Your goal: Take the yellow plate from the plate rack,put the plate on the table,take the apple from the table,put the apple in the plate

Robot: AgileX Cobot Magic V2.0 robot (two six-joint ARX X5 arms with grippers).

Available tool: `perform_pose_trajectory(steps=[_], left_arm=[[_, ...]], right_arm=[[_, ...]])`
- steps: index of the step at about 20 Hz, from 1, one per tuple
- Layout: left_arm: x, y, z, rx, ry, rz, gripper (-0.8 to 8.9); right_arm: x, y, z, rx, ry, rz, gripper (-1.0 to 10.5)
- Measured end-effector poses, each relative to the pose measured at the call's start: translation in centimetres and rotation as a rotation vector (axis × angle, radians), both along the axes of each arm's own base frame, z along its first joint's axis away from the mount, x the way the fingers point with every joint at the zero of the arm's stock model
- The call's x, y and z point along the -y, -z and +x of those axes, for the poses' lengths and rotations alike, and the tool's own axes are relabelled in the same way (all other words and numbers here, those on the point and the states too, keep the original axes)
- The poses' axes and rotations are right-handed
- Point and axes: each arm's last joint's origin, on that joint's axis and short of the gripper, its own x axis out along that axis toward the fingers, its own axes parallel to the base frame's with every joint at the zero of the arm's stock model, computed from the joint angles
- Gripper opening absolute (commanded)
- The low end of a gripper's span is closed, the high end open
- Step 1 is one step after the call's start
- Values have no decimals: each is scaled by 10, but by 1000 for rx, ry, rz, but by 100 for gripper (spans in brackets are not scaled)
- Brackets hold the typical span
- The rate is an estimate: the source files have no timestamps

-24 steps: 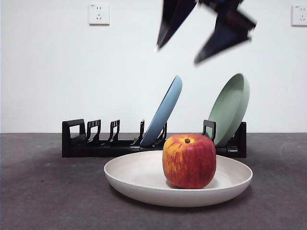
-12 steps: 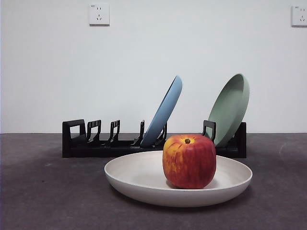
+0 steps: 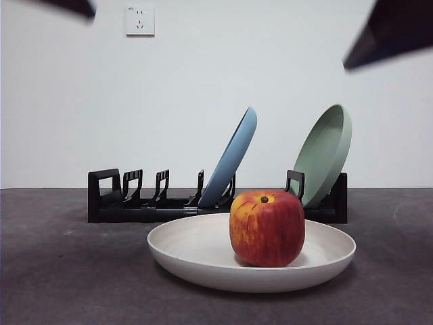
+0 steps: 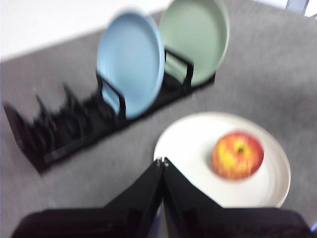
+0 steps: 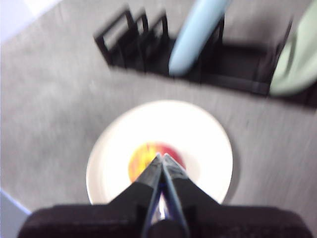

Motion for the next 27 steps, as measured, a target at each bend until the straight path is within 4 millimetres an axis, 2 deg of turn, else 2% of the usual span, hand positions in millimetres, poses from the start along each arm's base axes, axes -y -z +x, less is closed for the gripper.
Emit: perform_pose_trajectory(steps=[2, 4, 18, 22, 27], left_arm=[[-2, 23, -2, -24, -12, -16, -8], [-2, 31, -2, -33, -18, -29, -4], [-4, 32, -3, -42, -23, -27, -3], [-20, 25, -5, 6, -68, -23, -3], [-64, -4, -4, 244, -331, -175, -3]], right_arm=[[2, 18, -5, -21, 7, -18, -15], [1, 22, -6, -22, 21, -32, -15], [2, 22, -7, -38, 32, -22, 2], [2, 22, -7, -38, 33, -22, 1], [2, 22, -7, -38, 33, -22, 2]])
